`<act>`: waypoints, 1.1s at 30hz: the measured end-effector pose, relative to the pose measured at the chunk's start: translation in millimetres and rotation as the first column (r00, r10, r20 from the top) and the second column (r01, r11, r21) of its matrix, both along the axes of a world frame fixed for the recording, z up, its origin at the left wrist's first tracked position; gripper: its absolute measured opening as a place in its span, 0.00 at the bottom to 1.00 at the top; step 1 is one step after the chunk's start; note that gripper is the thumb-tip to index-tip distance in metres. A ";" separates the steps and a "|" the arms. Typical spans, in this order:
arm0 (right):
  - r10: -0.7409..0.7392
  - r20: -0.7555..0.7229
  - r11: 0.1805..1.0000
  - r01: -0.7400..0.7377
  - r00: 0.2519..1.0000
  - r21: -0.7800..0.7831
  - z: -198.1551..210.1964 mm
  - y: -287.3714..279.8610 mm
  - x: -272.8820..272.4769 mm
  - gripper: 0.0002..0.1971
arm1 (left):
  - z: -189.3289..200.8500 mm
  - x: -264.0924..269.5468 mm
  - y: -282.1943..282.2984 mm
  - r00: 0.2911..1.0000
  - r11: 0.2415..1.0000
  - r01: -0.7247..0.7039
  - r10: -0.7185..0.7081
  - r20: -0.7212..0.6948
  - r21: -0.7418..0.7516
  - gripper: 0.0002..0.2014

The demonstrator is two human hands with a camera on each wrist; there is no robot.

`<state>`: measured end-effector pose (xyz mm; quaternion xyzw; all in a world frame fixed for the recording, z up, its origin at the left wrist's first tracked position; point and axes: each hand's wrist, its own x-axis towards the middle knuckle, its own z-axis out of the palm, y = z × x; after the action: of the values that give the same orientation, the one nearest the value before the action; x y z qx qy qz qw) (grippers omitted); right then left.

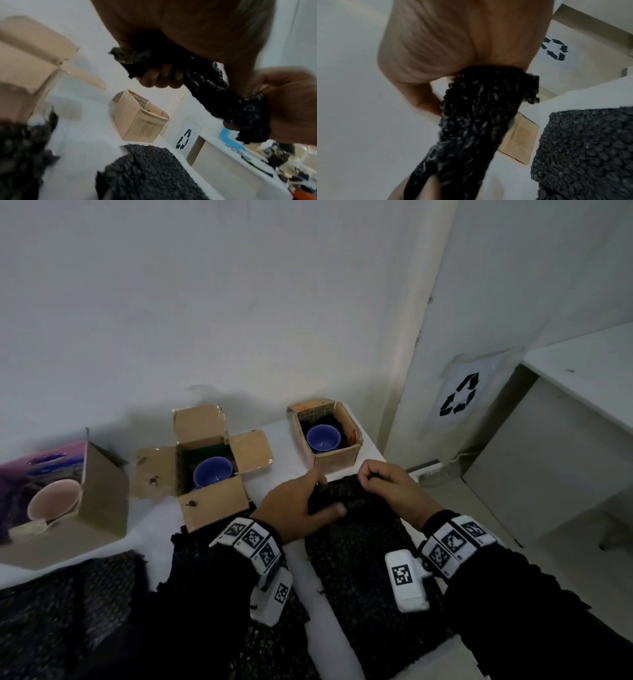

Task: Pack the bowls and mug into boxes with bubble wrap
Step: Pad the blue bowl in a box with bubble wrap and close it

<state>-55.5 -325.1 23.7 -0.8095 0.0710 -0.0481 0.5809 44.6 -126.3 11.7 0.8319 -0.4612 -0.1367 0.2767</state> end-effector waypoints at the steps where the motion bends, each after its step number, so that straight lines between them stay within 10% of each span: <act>1: 0.043 -0.022 0.997 -0.044 0.999 -0.066 2.3 1.5 -3.7 0.13 | 4.5 2.1 2.6 0.998 0.996 0.037 -0.041 0.044 0.082 0.29; 4: 0.177 -0.227 0.921 -0.243 0.958 -0.304 3.8 6.9 -5.0 0.23 | 10.4 7.4 5.3 0.964 0.943 0.092 -0.165 0.210 0.320 0.23; 9: 0.224 -0.283 0.792 -0.343 0.933 -0.505 -5.8 6.3 7.9 0.12 | 21.5 17.7 0.4 0.956 0.939 0.046 -0.140 0.257 0.342 0.06; 15: 0.227 -0.283 0.908 -0.308 0.932 -0.285 2.5 -31.0 26.2 0.05 | 22.9 25.4 -9.0 0.980 0.992 -0.042 0.017 0.200 0.121 0.20; 20: 0.162 -0.198 0.984 -0.173 0.967 -0.038 7.1 -66.4 57.6 0.09 | 7.3 34.5 -31.6 0.983 0.980 -0.180 0.183 0.029 -0.078 0.06; 28: -0.001 0.074 0.881 0.035 0.997 -0.472 -4.8 -106.9 142.4 0.13 | -12.4 53.6 -78.0 0.906 0.924 -0.383 0.376 0.193 0.001 0.12; 33: 0.052 0.152 0.750 0.062 0.987 -0.658 -24.4 -87.4 195.1 0.14 | -31.8 67.1 -91.5 0.871 0.842 -0.430 0.293 0.394 0.325 0.17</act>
<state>139.7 -412.6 -0.7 -0.9556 0.0045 -0.1365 0.2611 111.7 -217.7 -20.1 0.9542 -0.2949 -0.0322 0.0396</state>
